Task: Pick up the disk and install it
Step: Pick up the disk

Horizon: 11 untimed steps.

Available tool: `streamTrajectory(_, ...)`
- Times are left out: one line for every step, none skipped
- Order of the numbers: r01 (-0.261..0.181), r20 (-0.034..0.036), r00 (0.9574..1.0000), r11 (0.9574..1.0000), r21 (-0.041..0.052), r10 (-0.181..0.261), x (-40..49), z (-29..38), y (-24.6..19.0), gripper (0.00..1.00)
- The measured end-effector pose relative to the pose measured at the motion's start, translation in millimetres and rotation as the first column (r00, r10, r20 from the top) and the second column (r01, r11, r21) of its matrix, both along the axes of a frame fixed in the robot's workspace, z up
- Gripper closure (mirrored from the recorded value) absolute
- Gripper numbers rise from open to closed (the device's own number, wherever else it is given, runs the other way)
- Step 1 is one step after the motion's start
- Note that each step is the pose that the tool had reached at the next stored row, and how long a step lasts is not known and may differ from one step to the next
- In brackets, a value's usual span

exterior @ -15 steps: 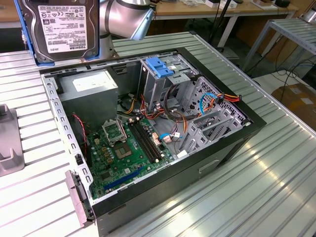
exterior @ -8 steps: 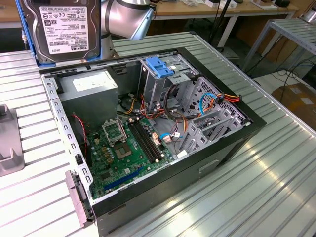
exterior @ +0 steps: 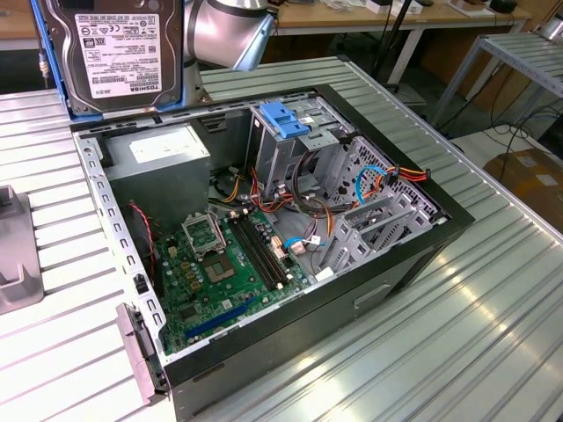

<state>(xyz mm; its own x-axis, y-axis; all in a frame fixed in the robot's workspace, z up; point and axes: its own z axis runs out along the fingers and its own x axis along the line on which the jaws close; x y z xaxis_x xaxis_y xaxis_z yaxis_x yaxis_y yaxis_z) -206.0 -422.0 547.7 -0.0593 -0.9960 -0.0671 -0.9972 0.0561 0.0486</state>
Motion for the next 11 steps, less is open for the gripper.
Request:
streamTrajectory(0.000,0.0000,1.0000,1.0000,0.0000,0.000,0.2,0.0,-0.3,0.63)
streamTrajectory(0.000,0.0000,1.0000,1.0000,0.0000,0.000,0.5,0.0,-0.8,0.63)
streamTrajectory(0.000,0.0000,1.0000,1.0000,0.0001,0.000,0.7,0.0,-1.1,0.63)
streamTrajectory(0.000,0.0000,1.0000,1.0000,0.0000,0.000,1.0,0.0,-1.5,0.63)
streamTrajectory(0.000,0.0000,1.0000,1.0000,0.0000,0.000,1.3,0.0,-1.8,0.63)
streamTrajectory(0.000,0.0000,1.0000,1.0000,0.0000,0.000,1.6,0.0,-2.2,0.63)
streamTrajectory(0.000,-0.0001,1.0000,1.0000,-0.0001,0.000,1.8,0.0,-2.4,0.63)
streamTrajectory(0.000,0.0000,1.0000,1.0000,0.0000,0.000,2.2,0.0,-2.8,0.63)
streamTrajectory(0.000,0.0000,1.0000,1.0000,0.0001,0.000,2.5,0.0,-3.1,0.63)
streamTrajectory(0.000,0.0000,1.0000,1.0000,0.0000,0.000,2.8,0.0,-3.5,0.63)
streamTrajectory(0.000,0.0000,1.0000,1.0000,0.0000,0.000,3.4,0.0,-4.0,0.63)
